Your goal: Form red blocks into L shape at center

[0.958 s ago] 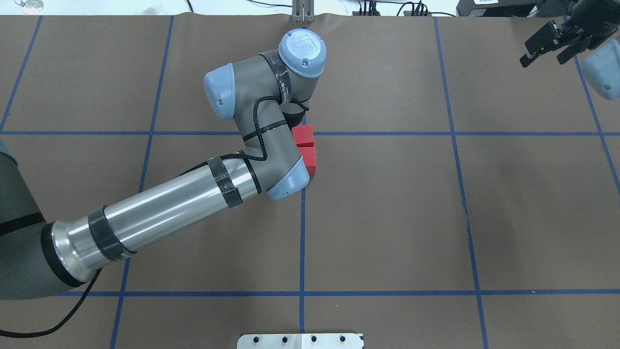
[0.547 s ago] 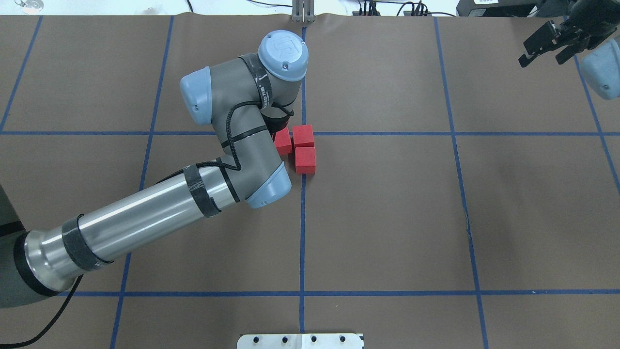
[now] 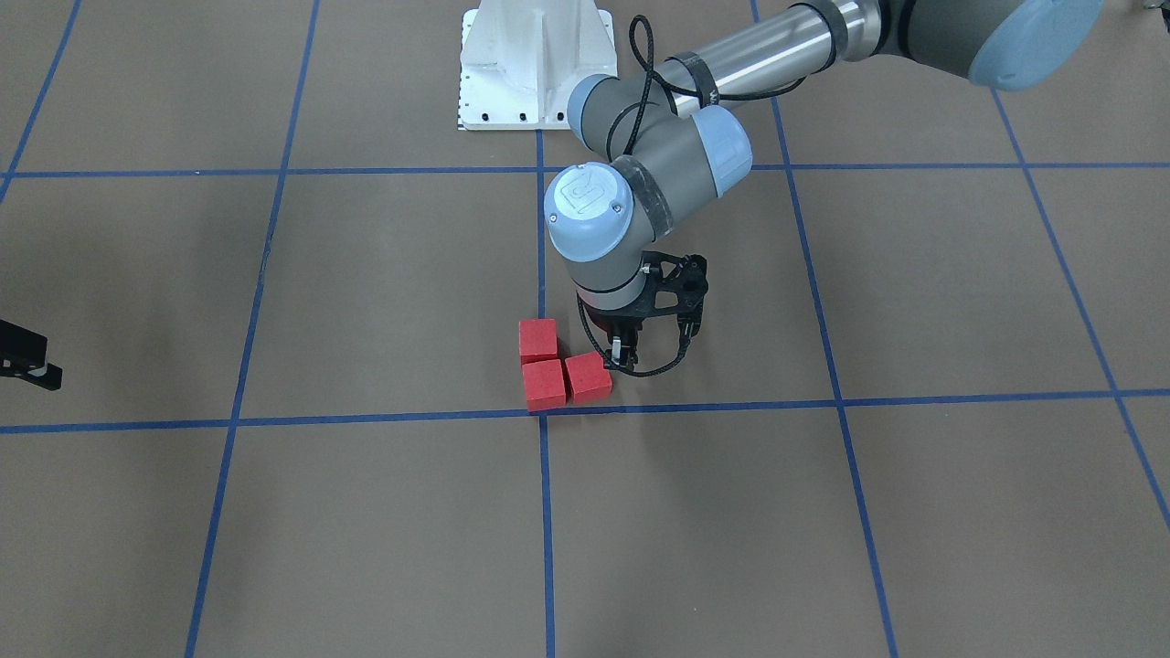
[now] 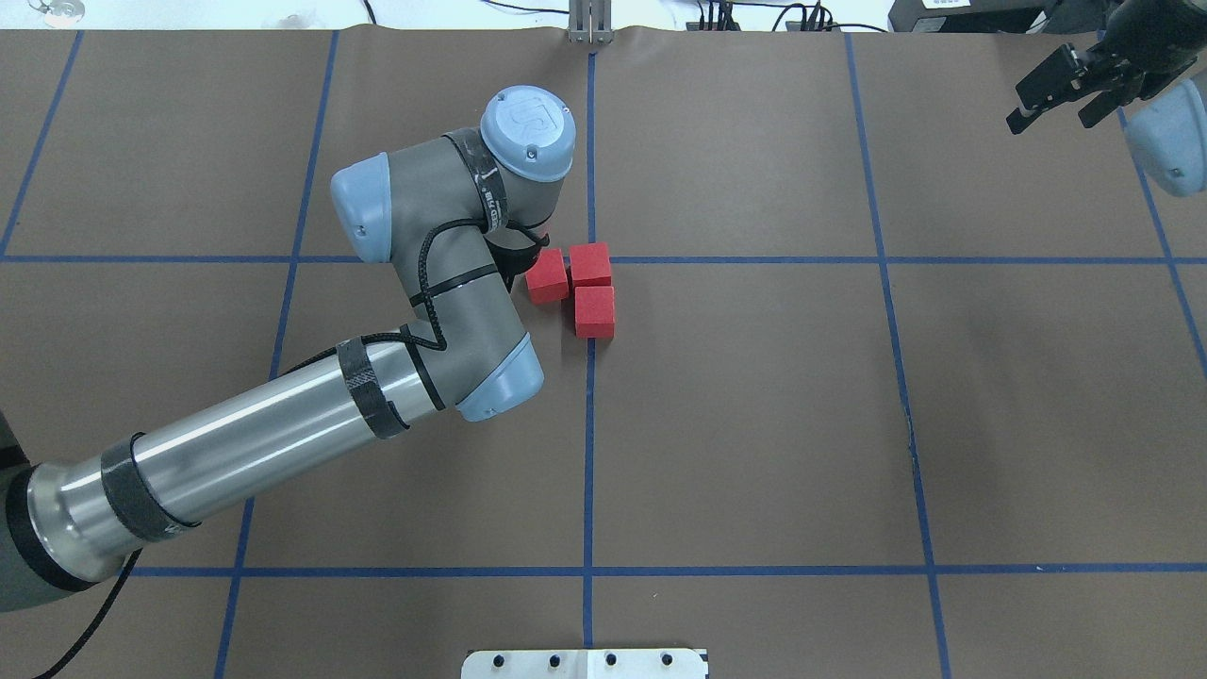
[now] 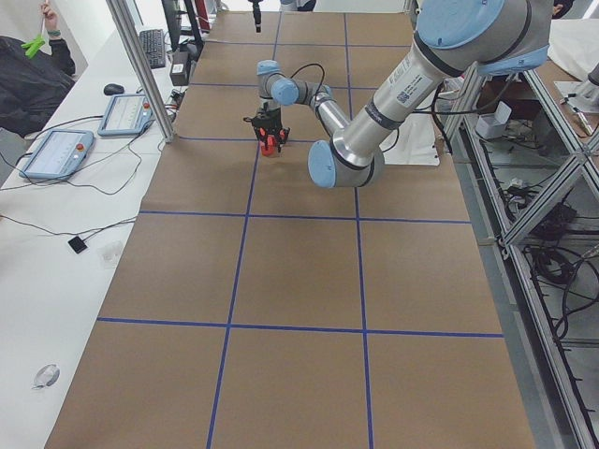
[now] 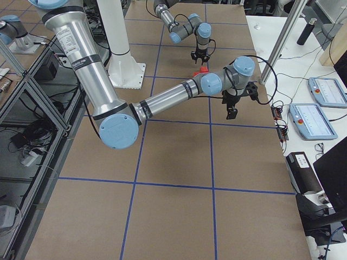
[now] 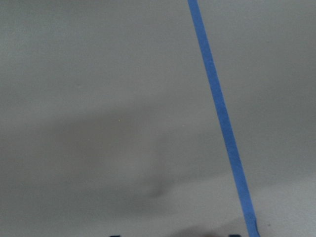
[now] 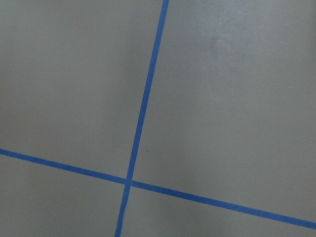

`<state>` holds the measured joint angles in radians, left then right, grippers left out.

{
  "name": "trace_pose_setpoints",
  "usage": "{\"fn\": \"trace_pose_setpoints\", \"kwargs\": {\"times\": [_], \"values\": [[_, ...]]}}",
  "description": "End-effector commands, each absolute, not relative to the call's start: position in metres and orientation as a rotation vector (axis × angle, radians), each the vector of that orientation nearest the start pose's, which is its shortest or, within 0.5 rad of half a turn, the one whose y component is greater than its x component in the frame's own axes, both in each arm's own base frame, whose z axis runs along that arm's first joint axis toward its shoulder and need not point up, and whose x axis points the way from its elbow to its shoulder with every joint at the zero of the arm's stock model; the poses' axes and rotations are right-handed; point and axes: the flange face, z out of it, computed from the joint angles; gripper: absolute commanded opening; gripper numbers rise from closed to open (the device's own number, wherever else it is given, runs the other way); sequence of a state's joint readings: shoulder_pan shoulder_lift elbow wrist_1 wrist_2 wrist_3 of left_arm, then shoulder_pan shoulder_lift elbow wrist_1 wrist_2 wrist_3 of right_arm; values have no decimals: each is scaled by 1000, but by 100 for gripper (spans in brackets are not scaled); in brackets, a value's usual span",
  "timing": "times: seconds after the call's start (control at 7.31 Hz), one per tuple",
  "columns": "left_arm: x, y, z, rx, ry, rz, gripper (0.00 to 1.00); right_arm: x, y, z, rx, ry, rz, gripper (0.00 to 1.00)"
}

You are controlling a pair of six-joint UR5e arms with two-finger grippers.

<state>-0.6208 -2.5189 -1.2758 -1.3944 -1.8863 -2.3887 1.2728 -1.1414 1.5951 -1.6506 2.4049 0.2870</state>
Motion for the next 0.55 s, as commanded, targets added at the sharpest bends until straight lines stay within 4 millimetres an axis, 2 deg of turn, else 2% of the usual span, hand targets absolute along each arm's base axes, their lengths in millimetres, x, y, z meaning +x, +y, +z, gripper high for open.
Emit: {"fn": "trace_pose_setpoints", "kwargs": {"times": [0.0,0.41], "values": [[589,-543,221,-382,453,-1322,0,-133,-635,404,98,-889,-167,99],[589,-543,216,-383,470,-1318,0,-132,-635,403,100,-890,-166,99]]}}
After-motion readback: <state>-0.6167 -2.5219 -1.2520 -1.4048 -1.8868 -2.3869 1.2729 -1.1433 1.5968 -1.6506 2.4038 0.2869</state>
